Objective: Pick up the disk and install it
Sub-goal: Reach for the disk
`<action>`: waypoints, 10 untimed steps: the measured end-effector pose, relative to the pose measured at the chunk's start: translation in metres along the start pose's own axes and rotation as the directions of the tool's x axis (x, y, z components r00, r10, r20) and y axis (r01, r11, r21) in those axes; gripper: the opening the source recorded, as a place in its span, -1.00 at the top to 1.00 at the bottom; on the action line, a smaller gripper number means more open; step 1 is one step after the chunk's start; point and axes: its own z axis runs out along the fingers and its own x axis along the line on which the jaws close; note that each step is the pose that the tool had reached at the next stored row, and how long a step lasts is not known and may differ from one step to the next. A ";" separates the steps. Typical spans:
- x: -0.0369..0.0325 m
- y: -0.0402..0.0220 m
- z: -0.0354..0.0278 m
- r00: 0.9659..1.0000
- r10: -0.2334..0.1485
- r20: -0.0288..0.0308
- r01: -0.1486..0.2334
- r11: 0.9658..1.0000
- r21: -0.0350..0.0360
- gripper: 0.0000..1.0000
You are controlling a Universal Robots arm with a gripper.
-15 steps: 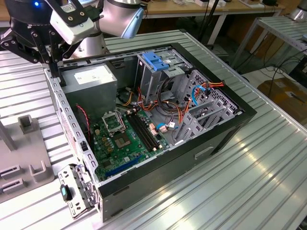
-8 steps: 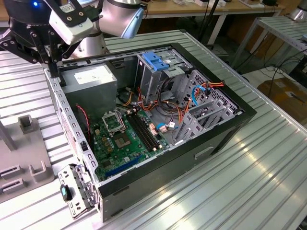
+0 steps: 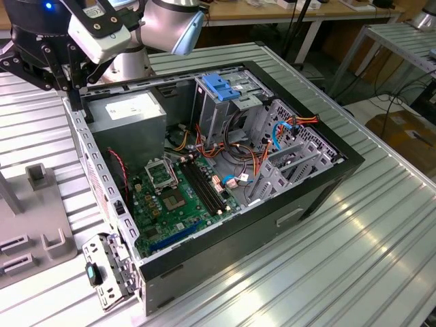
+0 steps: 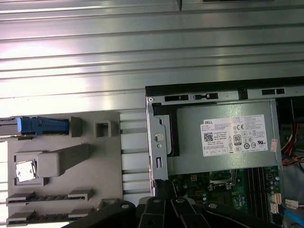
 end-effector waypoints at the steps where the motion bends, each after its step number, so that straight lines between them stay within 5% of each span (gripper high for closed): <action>1: 0.0000 0.0000 0.0000 1.000 0.000 0.000 0.000 1.000 0.000 0.79; 10: 0.0024 -0.0002 -0.0001 1.000 0.000 0.000 0.000 1.000 0.000 0.79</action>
